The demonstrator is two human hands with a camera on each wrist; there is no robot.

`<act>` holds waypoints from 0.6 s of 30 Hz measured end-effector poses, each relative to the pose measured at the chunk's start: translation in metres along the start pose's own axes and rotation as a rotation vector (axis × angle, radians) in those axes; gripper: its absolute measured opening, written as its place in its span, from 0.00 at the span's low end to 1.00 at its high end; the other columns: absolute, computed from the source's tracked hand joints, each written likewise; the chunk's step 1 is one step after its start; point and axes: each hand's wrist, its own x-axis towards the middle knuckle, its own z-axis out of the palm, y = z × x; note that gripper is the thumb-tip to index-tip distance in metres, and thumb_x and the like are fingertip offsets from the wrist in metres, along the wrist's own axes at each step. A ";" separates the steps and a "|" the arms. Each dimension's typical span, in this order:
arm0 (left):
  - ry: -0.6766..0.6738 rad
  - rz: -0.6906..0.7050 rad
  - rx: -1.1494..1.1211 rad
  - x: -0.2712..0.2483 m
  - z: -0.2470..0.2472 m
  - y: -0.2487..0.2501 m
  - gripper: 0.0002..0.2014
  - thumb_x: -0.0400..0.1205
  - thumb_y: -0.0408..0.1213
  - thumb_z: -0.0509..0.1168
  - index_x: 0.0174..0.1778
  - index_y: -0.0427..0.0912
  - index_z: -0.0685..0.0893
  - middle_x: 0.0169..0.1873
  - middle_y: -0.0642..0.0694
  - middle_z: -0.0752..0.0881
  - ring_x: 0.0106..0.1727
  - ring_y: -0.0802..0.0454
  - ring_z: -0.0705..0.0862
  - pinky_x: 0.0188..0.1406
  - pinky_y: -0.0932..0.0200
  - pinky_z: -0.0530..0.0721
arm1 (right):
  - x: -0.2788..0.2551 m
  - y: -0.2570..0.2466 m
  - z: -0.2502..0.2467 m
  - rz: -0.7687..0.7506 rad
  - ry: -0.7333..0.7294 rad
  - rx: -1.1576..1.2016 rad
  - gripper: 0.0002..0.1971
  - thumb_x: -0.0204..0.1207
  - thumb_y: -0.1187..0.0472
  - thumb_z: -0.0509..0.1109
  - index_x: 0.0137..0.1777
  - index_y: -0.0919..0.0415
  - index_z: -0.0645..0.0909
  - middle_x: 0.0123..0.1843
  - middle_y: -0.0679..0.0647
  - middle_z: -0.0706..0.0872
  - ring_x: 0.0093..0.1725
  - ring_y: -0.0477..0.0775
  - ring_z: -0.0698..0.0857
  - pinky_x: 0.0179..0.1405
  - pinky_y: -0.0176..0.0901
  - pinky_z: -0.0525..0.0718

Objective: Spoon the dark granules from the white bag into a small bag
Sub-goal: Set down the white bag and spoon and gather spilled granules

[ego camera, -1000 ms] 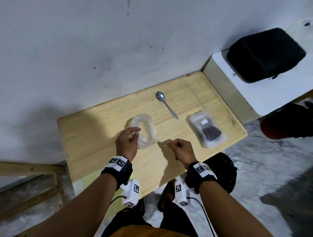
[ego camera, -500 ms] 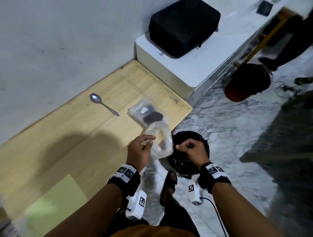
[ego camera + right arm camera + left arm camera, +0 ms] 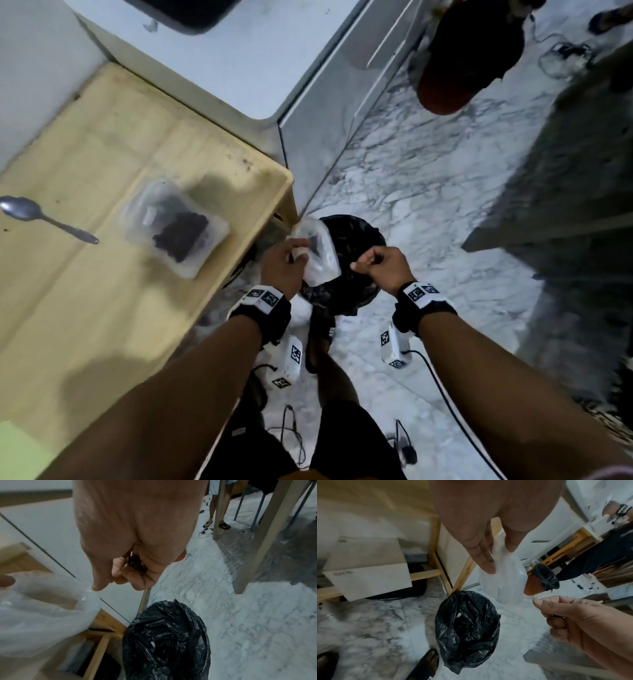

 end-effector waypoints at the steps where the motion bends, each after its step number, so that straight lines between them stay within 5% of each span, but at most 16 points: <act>1: -0.004 -0.009 0.013 0.009 0.007 -0.003 0.10 0.82 0.27 0.66 0.57 0.40 0.88 0.50 0.43 0.84 0.50 0.52 0.80 0.45 0.64 0.76 | 0.009 0.007 0.001 0.012 0.007 -0.001 0.10 0.69 0.62 0.84 0.39 0.67 0.86 0.33 0.51 0.84 0.37 0.51 0.84 0.41 0.47 0.86; 3: -0.039 -0.043 -0.004 0.030 0.024 -0.011 0.11 0.83 0.27 0.65 0.59 0.39 0.87 0.56 0.45 0.84 0.58 0.51 0.80 0.50 0.65 0.77 | 0.027 0.021 0.004 0.035 0.020 0.001 0.09 0.69 0.65 0.83 0.40 0.69 0.87 0.34 0.51 0.85 0.38 0.49 0.83 0.43 0.37 0.82; 6: -0.069 -0.077 0.034 0.058 0.048 -0.030 0.11 0.83 0.29 0.66 0.54 0.49 0.87 0.66 0.42 0.84 0.66 0.43 0.82 0.62 0.48 0.84 | 0.053 0.040 0.011 0.061 0.039 -0.009 0.08 0.69 0.64 0.83 0.35 0.60 0.86 0.37 0.53 0.87 0.40 0.48 0.85 0.46 0.31 0.82; 9: -0.097 -0.074 0.052 0.082 0.068 -0.048 0.12 0.82 0.30 0.67 0.51 0.55 0.85 0.66 0.39 0.84 0.67 0.41 0.82 0.61 0.41 0.85 | 0.079 0.058 0.019 0.105 0.068 -0.021 0.08 0.68 0.62 0.84 0.35 0.60 0.87 0.41 0.55 0.91 0.44 0.51 0.88 0.55 0.41 0.86; 13: -0.107 -0.041 0.071 0.109 0.087 -0.065 0.12 0.81 0.30 0.69 0.51 0.54 0.87 0.65 0.41 0.85 0.68 0.43 0.82 0.63 0.45 0.85 | 0.109 0.076 0.026 0.172 0.091 -0.024 0.10 0.66 0.60 0.85 0.39 0.64 0.89 0.43 0.54 0.92 0.49 0.55 0.90 0.60 0.46 0.86; 18: -0.156 -0.078 0.130 0.129 0.099 -0.077 0.11 0.80 0.35 0.70 0.53 0.57 0.88 0.62 0.41 0.85 0.63 0.42 0.84 0.59 0.46 0.87 | 0.129 0.084 0.026 0.195 0.069 -0.008 0.09 0.65 0.60 0.86 0.40 0.56 0.87 0.45 0.53 0.91 0.52 0.55 0.89 0.64 0.48 0.85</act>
